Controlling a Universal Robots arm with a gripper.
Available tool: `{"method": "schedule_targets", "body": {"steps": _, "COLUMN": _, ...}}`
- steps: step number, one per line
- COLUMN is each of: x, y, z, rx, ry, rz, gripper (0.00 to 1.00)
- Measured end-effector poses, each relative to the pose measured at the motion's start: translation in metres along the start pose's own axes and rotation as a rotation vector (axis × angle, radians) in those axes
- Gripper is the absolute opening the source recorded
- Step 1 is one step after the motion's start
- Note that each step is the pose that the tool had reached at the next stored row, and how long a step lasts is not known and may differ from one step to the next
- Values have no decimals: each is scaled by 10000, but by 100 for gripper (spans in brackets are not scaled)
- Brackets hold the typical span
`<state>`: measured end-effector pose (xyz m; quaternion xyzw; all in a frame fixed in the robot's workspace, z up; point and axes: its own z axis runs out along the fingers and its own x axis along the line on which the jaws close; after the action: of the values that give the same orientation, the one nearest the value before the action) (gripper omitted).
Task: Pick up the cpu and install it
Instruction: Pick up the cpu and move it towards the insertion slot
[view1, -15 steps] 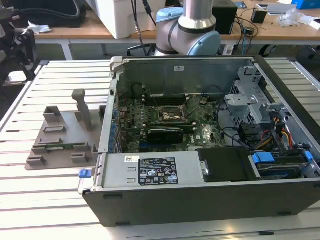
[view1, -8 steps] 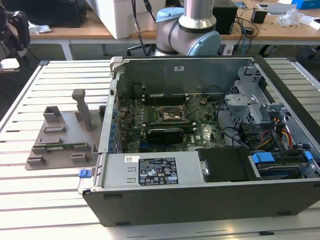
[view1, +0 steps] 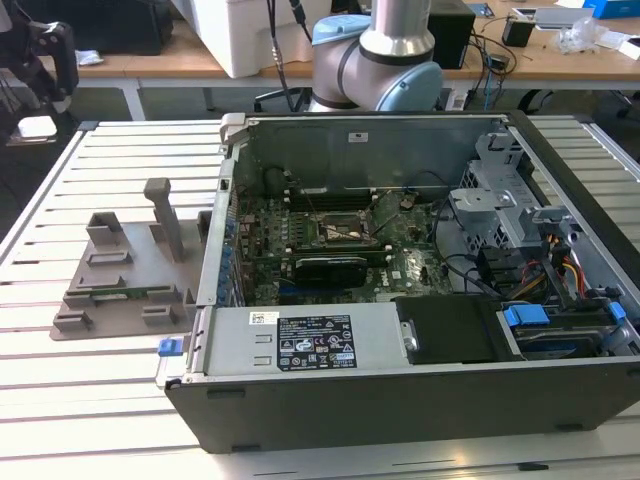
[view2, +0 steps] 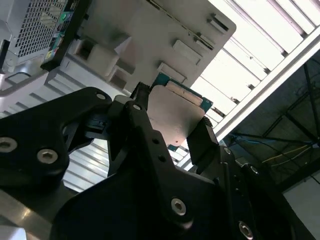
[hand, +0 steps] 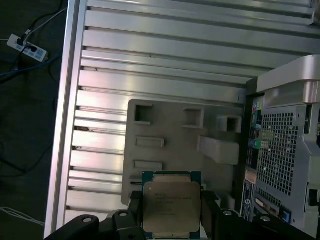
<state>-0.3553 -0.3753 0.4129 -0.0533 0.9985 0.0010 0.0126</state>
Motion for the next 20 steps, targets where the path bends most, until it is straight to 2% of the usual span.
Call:
{"method": "schedule_targets", "body": {"steps": 1, "x": -131, "y": -13, "z": 6, "rx": -9, "ry": 5, "rz": 1, "gripper": 55}}
{"method": "schedule_targets", "body": {"steps": 3, "x": -291, "y": -26, "z": 19, "rx": -10, "ry": 17, "rz": 0, "gripper": 55}}
{"method": "schedule_targets", "body": {"steps": 4, "x": -335, "y": -29, "z": 24, "rx": -12, "ry": 19, "rz": -1, "gripper": 55}}
{"method": "schedule_targets", "body": {"steps": 6, "x": -470, "y": -38, "z": 38, "rx": -12, "ry": 33, "rz": 2, "gripper": 55}}
{"method": "schedule_targets", "body": {"steps": 7, "x": -570, "y": -43, "z": 52, "rx": -15, "ry": 42, "rz": 0, "gripper": 55}}
{"method": "schedule_targets", "body": {"steps": 8, "x": -636, "y": -45, "z": 61, "rx": -15, "ry": 54, "rz": -1, "gripper": 55}}
{"method": "schedule_targets", "body": {"steps": 11, "x": -795, "y": -48, "z": 89, "rx": -19, "ry": 90, "rz": 1, "gripper": 55}}
{"method": "schedule_targets", "body": {"steps": 13, "x": -947, "y": -50, "z": 116, "rx": -22, "ry": 127, "rz": 1, "gripper": 55}}
{"method": "schedule_targets", "body": {"steps": 18, "x": -1227, "y": -53, "z": 169, "rx": -32, "ry": 188, "rz": 2, "gripper": 55}}
{"method": "schedule_targets", "body": {"steps": 19, "x": -1339, "y": -54, "z": 191, "rx": -32, "ry": 216, "rz": -1, "gripper": 55}}
{"method": "schedule_targets", "body": {"steps": 20, "x": -1402, "y": -54, "z": 205, "rx": -35, "ry": 229, "rz": 1, "gripper": 55}}
